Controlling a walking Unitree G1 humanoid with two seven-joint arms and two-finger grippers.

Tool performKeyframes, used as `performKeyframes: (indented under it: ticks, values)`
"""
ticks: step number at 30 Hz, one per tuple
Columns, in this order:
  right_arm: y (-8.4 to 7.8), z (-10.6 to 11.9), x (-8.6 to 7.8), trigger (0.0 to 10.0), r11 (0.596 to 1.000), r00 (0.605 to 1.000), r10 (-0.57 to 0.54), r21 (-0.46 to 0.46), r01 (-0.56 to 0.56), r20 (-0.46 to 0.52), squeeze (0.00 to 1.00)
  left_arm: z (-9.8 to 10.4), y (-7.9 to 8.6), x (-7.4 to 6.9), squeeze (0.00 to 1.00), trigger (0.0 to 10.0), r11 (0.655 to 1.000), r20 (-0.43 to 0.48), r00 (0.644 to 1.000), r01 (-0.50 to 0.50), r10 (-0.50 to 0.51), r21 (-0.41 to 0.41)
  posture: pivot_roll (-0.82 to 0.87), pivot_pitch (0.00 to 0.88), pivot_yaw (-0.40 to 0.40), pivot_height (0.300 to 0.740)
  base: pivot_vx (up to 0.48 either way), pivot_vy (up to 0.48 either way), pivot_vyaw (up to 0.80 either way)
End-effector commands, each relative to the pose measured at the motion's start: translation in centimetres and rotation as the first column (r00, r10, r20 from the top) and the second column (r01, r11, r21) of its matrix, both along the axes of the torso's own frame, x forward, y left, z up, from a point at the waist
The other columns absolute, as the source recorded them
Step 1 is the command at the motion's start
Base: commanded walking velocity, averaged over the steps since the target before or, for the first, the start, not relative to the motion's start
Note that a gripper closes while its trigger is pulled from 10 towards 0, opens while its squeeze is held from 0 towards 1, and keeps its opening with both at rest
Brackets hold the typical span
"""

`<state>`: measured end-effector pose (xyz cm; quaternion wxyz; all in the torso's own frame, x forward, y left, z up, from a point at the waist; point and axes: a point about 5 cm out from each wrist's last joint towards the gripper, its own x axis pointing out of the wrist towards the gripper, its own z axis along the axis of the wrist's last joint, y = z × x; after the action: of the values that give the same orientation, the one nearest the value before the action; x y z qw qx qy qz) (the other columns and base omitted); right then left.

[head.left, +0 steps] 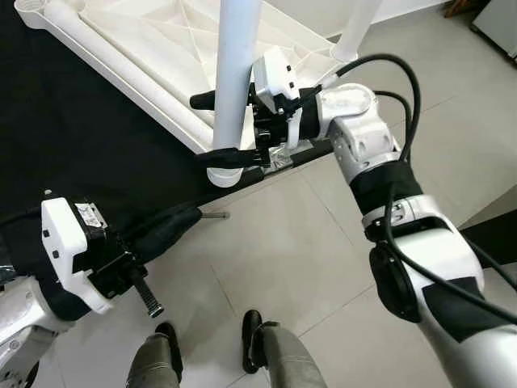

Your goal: Building children table

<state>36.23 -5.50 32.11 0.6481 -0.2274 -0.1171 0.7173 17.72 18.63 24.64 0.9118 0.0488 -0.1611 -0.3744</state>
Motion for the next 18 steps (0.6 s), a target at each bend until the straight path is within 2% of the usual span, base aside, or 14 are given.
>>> performKeyframes:
  ticks: [1,12,14,17,18]
  values:
    - [0.2,-0.3,-0.1,10.0,0.999,1.0,0.03,-0.028,-0.03,-0.006,0.0,0.3,-0.3,-0.6,0.0,10.0,1.0,0.003,1.0,0.025,-0.025,0.011,0.13,0.38,-0.166,0.74,0.0,0.0,0.0]
    - [-2.2,-0.3,1.1,10.0,0.995,0.998,-0.06,-0.075,0.06,0.0,0.0,0.7,1.2,-0.8,0.0,10.0,0.998,0.022,0.998,-0.057,0.056,0.03,0.13,0.38,-0.169,0.74,0.0,0.0,0.0]
    - [-2.2,-0.3,1.1,10.0,0.995,0.998,-0.06,-0.075,0.06,0.0,0.0,0.7,1.2,-0.8,0.0,10.0,0.998,0.022,0.998,-0.057,0.056,0.03,0.13,0.38,-0.169,0.74,0.0,0.0,0.0]
    - [-2.8,-0.7,1.5,10.0,0.99,0.993,-0.119,-0.077,0.12,0.013,0.0,0.7,1.3,-0.8,0.0,10.0,0.998,0.025,0.998,-0.064,0.063,0.03,0.12,0.375,-0.17,0.74,0.0,0.0,0.0]
    - [-3.0,-0.9,1.7,4.3,0.986,0.988,-0.152,-0.064,0.153,0.018,0.0,0.7,1.3,-0.8,0.0,10.0,0.997,0.026,0.998,-0.065,0.065,0.03,0.11,0.372,-0.173,0.74,0.0,0.0,0.0]
